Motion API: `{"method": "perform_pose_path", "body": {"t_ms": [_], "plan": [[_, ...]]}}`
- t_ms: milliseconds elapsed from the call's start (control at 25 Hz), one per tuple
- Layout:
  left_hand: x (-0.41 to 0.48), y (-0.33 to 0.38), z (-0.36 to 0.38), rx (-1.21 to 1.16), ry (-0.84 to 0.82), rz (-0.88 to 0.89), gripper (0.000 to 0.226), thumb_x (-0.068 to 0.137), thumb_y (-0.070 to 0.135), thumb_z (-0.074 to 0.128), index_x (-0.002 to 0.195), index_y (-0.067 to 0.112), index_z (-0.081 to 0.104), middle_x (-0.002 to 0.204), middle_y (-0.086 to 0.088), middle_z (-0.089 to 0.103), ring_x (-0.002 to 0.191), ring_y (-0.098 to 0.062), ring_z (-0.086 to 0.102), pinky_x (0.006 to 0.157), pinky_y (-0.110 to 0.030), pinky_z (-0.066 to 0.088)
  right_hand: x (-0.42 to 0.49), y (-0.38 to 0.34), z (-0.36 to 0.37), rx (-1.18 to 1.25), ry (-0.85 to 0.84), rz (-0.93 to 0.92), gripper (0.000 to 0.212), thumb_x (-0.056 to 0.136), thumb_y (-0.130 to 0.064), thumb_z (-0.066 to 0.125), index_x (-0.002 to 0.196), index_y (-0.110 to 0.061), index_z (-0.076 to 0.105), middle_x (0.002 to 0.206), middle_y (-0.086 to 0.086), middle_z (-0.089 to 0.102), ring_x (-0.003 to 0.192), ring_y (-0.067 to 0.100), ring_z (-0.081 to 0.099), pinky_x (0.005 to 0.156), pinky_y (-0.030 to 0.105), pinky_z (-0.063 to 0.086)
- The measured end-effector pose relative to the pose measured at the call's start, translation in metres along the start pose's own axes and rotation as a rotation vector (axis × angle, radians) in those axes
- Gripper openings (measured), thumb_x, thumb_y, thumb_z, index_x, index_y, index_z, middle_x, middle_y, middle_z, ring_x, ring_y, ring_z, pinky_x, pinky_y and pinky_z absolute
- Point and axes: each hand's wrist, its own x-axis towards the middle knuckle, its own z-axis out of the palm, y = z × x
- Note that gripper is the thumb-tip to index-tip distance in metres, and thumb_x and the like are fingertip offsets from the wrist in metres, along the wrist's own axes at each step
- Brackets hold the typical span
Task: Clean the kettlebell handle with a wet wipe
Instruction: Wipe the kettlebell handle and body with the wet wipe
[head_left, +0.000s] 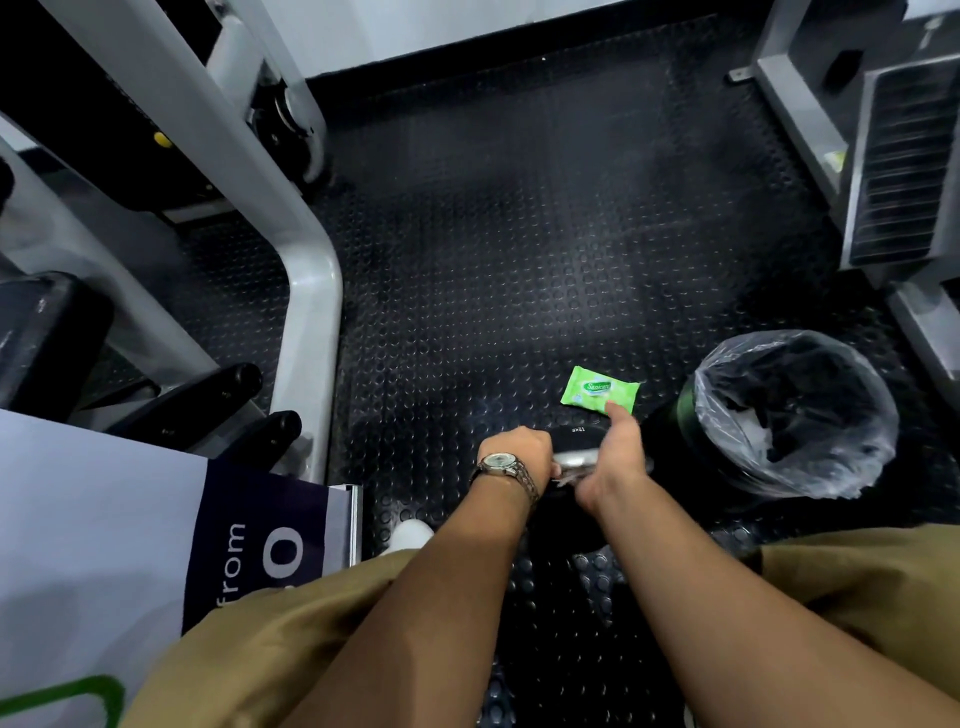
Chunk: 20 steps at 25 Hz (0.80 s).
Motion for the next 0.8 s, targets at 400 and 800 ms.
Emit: {"method": "perform_pose_path", "body": {"t_ms": [400, 800], "plan": [[-0.002, 0.002, 0.001, -0.007, -0.022, -0.012, 0.035, 0.099, 0.041, 0.061, 0.127, 0.021, 0.07, 0.122, -0.011, 0.071, 0.11, -0.032, 0.069, 0.091, -0.039, 0.054, 0.006, -0.009, -0.005, 0.04, 0.154, -0.048, 0.057, 0.074, -0.061, 0.07, 0.11, -0.016, 0.071, 0.105, 0.011, 0.076, 0.086, 0.034, 0.074, 0.078, 0.052, 0.059], [-0.001, 0.001, 0.005, 0.0, 0.013, -0.004, 0.031, 0.097, 0.033, 0.061, 0.123, 0.019, 0.071, 0.119, -0.011, 0.072, 0.108, -0.033, 0.071, 0.089, -0.039, 0.055, -0.001, -0.005, 0.007, 0.028, -0.038, 0.062, 0.061, 0.088, -0.07, 0.056, 0.108, -0.013, 0.068, 0.092, 0.015, 0.076, 0.094, 0.033, 0.07, 0.112, 0.048, 0.037]]}}
